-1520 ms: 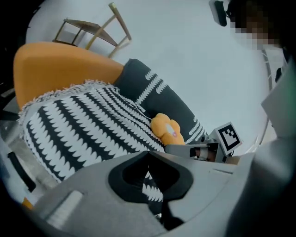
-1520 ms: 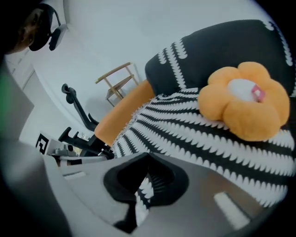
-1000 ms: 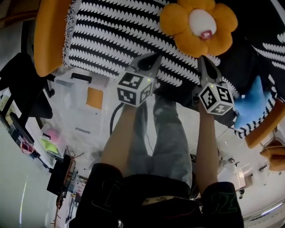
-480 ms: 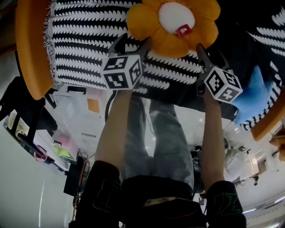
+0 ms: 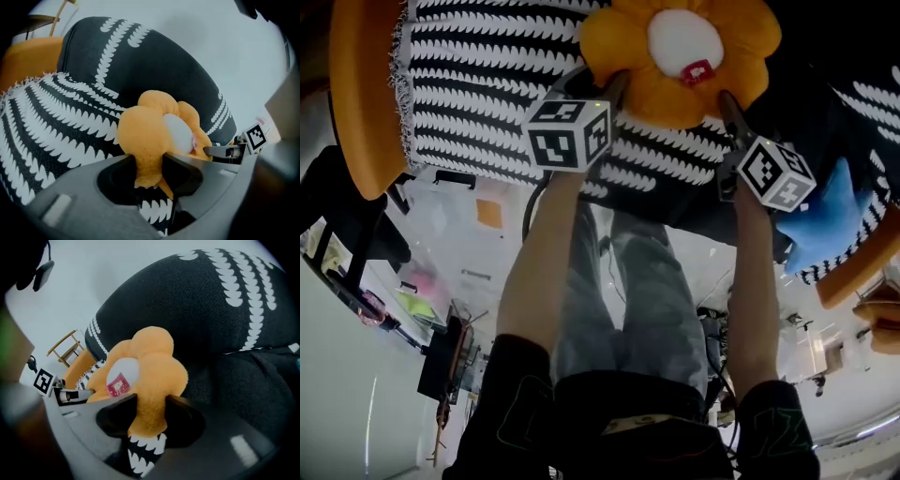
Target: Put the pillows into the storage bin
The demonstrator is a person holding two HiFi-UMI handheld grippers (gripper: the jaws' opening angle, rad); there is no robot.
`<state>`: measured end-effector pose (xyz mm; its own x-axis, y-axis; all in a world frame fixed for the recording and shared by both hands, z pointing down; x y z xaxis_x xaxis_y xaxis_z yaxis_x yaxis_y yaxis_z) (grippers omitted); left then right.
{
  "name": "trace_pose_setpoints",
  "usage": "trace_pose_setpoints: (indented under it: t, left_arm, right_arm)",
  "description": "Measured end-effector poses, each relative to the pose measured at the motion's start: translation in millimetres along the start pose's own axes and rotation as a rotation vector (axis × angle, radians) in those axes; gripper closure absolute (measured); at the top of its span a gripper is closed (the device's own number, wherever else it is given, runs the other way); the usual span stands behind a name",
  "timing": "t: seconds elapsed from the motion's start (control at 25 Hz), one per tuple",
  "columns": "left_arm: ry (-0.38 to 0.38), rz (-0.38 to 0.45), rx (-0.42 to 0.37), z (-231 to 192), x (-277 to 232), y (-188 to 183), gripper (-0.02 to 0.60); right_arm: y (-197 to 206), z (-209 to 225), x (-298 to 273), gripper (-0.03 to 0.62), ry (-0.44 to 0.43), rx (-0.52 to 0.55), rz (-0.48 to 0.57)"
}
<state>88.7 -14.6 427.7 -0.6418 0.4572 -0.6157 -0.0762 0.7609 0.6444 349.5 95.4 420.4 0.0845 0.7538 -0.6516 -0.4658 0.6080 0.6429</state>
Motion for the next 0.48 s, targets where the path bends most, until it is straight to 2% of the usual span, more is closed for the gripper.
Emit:
trace_pose_setpoints:
  t: [0.12, 0.24, 0.36, 0.48]
  left_arm:
    - [0.013, 0.012, -0.013, 0.2, 9.0, -0.8, 0.459]
    - [-0.020, 0.037, 0.020, 1.9, 23.9, 0.2, 0.463]
    - [-0.078, 0.080, 0.039, -0.7, 44.5, 0.7, 0.477]
    - [-0.114, 0.133, 0.058, -8.8, 67.1, 0.2, 0.479]
  right_arm:
    - [-5.0, -9.5, -1.9, 0.469, -0.013, 0.071, -0.023]
    - [-9.6, -29.8, -0.7, 0.510, -0.028, 0.173, -0.041]
    - [-15.7, -56.9, -2.4, 0.528, -0.081, 0.260, -0.048]
    - [-16.0, -77.9, -4.2, 0.530, -0.129, 0.301, -0.049]
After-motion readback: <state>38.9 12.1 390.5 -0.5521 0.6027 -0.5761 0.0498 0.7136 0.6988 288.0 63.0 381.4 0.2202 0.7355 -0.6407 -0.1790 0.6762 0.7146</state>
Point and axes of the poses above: the fingertips, and each gripper's own axes: x backward along the fingers, z to its right, y out of its underside, the point moved 8 cm from there along x, backward along the fingers, and after that the axes turned 15 degrees about z, right-handed, at the moved point
